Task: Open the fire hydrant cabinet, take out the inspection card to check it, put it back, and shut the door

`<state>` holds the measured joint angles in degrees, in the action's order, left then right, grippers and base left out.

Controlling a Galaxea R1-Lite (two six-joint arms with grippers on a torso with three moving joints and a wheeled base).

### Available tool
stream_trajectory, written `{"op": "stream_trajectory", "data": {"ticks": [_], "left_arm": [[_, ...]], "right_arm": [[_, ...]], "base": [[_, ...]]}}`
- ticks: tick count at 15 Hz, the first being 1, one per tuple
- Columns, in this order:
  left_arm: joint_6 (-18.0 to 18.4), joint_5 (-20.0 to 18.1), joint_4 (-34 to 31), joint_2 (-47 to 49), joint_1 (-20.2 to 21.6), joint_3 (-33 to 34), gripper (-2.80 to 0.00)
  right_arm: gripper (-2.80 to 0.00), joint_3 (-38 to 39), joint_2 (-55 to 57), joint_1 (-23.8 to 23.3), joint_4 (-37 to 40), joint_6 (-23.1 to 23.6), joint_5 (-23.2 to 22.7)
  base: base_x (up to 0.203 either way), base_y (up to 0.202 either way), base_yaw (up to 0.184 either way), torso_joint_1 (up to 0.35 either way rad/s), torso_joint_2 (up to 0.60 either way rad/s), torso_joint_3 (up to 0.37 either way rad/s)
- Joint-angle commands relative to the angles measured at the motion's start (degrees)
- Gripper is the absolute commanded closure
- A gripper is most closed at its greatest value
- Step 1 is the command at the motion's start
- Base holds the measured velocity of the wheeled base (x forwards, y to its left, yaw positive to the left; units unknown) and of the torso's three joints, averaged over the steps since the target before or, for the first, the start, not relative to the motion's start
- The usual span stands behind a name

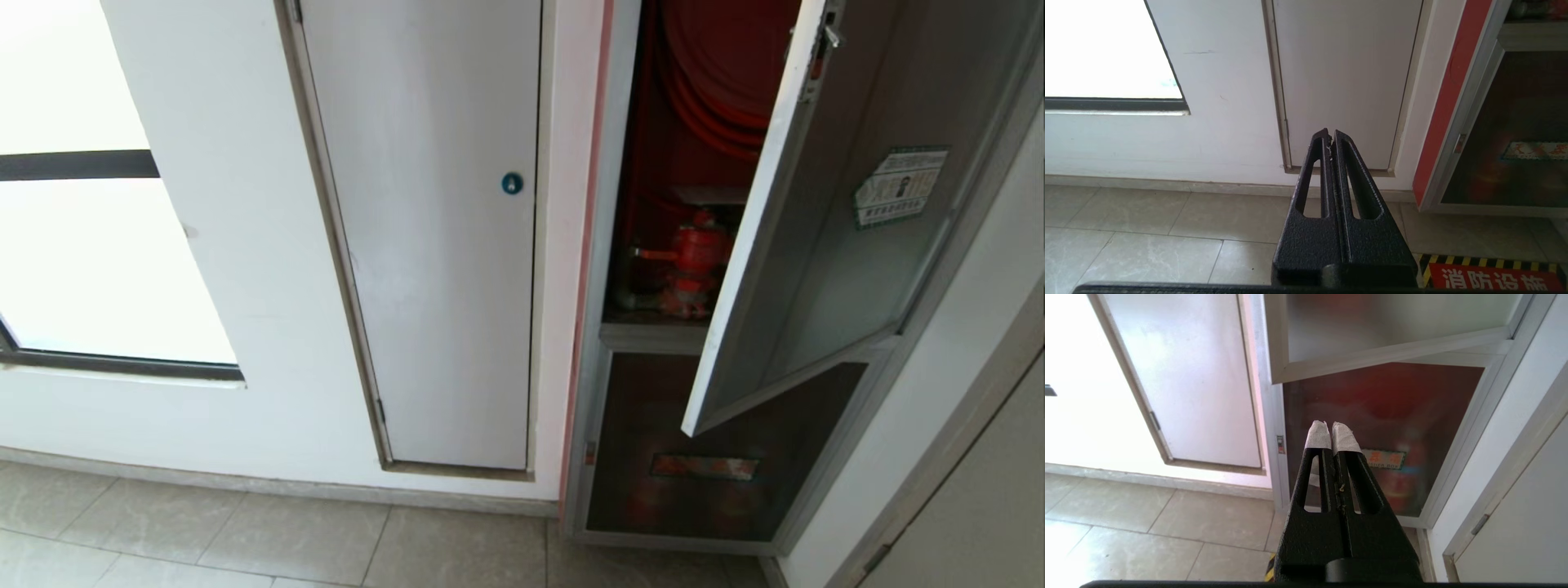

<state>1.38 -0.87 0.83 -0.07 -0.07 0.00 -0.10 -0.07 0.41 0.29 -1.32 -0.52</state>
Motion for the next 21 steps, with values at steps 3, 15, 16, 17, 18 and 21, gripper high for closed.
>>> {"op": "stream_trajectory", "data": {"ticks": [3,15,16,17,18,21], "left_arm": [[0.03,-0.01,0.04,0.06,-0.01,0.35,0.00],[0.03,-0.01,-0.04,0.07,-0.01,0.35,0.00],[0.03,-0.01,-0.04,0.07,-0.01,0.35,0.00],[0.03,-0.06,-0.04,0.04,-0.01,0.35,0.00],[0.03,-0.01,-0.03,0.07,-0.01,0.35,0.00],[0.03,-0.01,-0.04,0.07,-0.01,0.35,0.00]], "right_arm": [[0.00,0.01,0.07,0.02,-0.02,0.00,0.00],[0.00,0.01,0.07,0.02,0.15,0.09,0.00],[0.00,0.01,0.07,0.02,0.15,0.09,0.00],[0.00,0.01,0.07,0.02,0.15,0.09,0.00],[0.00,0.01,0.00,0.02,0.15,0.09,0.00],[0.00,0.01,0.03,0.02,0.06,0.09,0.00]], "base": [[-0.041,0.000,0.000,-0.003,0.00,0.001],[0.000,0.000,0.000,0.000,0.00,0.000],[0.000,0.000,0.000,0.000,0.00,0.000],[0.000,0.000,0.000,0.000,0.00,0.000],[0.000,0.000,0.000,0.000,0.00,0.000],[0.000,0.000,0.000,0.000,0.00,0.000]]}}
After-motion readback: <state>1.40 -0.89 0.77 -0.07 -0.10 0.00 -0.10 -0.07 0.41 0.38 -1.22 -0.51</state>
